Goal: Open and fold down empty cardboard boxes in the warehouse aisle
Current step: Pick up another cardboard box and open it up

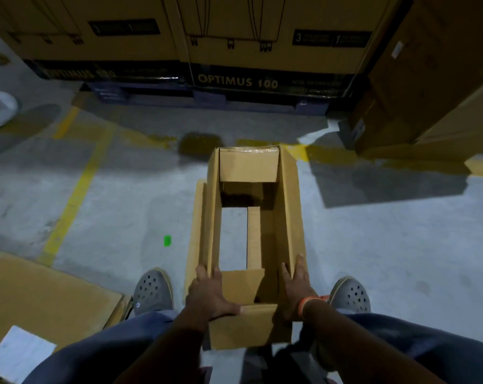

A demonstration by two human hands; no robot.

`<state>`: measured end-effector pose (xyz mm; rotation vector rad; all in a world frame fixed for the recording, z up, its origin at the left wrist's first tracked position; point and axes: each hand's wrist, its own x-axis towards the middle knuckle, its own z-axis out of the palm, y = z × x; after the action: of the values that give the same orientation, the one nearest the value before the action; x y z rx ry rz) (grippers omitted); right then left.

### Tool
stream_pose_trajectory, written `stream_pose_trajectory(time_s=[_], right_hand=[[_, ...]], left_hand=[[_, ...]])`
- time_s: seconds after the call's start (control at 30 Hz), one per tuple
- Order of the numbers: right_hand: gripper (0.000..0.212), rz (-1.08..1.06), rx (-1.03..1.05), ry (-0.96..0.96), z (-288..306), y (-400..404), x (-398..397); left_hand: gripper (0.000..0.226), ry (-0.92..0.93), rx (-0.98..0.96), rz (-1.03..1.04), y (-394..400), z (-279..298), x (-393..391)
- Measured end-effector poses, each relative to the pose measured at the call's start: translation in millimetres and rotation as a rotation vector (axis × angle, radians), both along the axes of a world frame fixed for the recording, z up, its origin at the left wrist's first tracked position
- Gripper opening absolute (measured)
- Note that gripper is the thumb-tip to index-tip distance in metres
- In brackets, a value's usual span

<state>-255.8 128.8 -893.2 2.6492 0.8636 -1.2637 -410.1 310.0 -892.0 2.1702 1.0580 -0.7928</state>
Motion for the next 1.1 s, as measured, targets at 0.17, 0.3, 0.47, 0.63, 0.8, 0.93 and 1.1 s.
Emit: stream_pose_trajectory(time_s=[0.17, 0.3, 0.47, 0.63, 0.8, 0.93, 1.1], right_hand=[[0.087, -0.412, 0.615, 0.039, 25, 44, 25], [0.057, -1.357, 1.140, 0.798, 33, 113, 62], [0.061, -1.890, 1.285, 1.132, -12, 157, 128], [0.060, -1.951, 1.310, 1.197, -37, 187, 166], [0.079, -1.901, 1.375, 1.173, -26, 200, 175], [0.043, -1.628, 1.438, 0.953, -6, 205, 184], [0.078, -0.490, 0.892, -0.179, 8, 213, 238]], left_hand=[[0.076, -0.553, 0.256, 0.168, 18, 5, 53], [0.071, -0.801, -0.476, 0.734, 37, 12, 130], [0.069, -0.930, -1.040, 1.415, 79, -23, 193], [0.082, -0.976, -1.193, 1.581, 111, -45, 236], [0.073, -1.029, -1.171, 1.534, 136, -35, 252], [0.061, -1.196, -0.917, 1.305, 140, -17, 256], [0.080, -0.809, 0.300, 0.242, 194, -12, 261]])
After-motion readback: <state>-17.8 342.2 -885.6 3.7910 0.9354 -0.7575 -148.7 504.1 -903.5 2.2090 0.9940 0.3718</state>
